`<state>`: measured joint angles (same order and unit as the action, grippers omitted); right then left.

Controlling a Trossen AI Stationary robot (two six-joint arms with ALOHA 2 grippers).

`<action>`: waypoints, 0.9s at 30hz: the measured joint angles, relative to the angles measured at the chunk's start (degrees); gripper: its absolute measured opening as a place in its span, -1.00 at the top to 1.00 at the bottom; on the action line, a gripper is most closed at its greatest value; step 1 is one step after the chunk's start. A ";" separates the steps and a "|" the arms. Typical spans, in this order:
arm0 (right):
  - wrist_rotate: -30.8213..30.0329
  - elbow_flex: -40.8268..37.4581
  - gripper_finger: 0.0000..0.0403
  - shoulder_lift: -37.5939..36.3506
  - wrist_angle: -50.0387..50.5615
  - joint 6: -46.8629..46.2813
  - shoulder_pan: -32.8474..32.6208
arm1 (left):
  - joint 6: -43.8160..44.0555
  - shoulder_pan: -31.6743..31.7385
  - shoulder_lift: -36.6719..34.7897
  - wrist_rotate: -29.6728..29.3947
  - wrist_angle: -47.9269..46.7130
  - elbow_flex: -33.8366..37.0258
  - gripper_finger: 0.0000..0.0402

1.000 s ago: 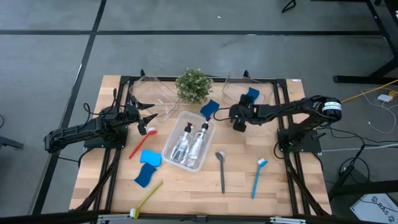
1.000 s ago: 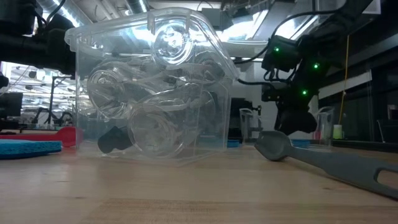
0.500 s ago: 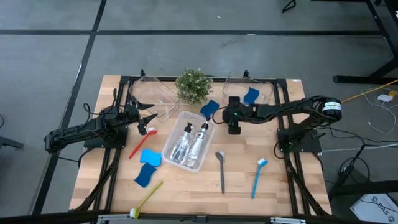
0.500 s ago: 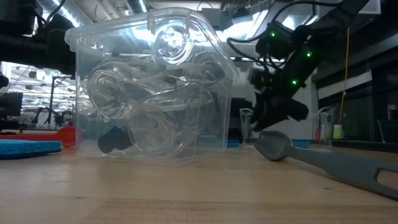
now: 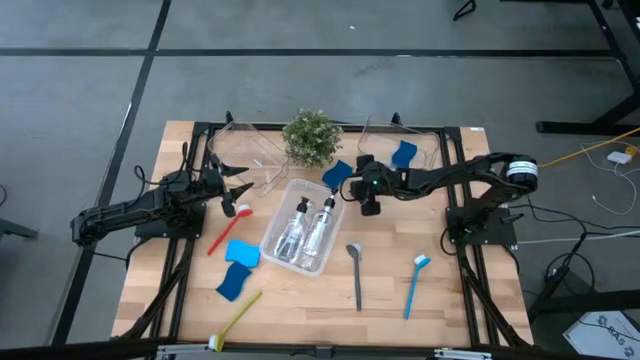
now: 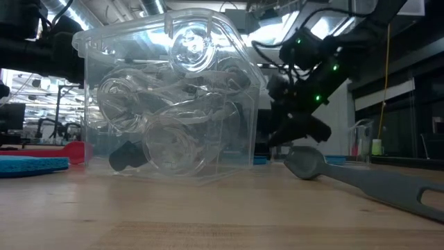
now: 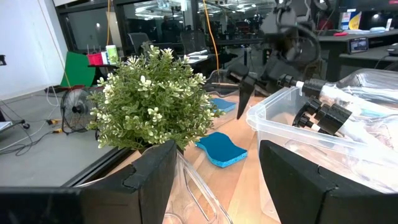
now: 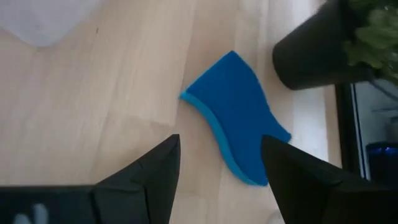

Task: Pick & Place Kitchen Sink Supplies
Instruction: Put the blue sponge into the right transparent bin

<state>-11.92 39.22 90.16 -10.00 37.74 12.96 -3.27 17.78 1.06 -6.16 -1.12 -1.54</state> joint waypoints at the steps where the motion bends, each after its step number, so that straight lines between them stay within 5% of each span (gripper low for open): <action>1: 0.00 0.00 -0.09 1.05 -1.15 0.89 0.03 | 0.00 0.00 0.00 0.01 -0.01 0.00 -0.13; 12: 0.10 0.07 -0.09 11.17 -13.01 4.54 2.73 | 0.02 0.00 0.00 -0.01 -0.01 0.00 -0.13; 27: 0.38 1.16 -0.09 11.90 -14.02 1.21 6.39 | 0.00 0.00 0.00 -0.01 0.00 0.00 -0.12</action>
<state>-11.55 40.38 102.06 -24.03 38.95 19.36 -3.27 17.78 1.06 -6.17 -1.12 -1.54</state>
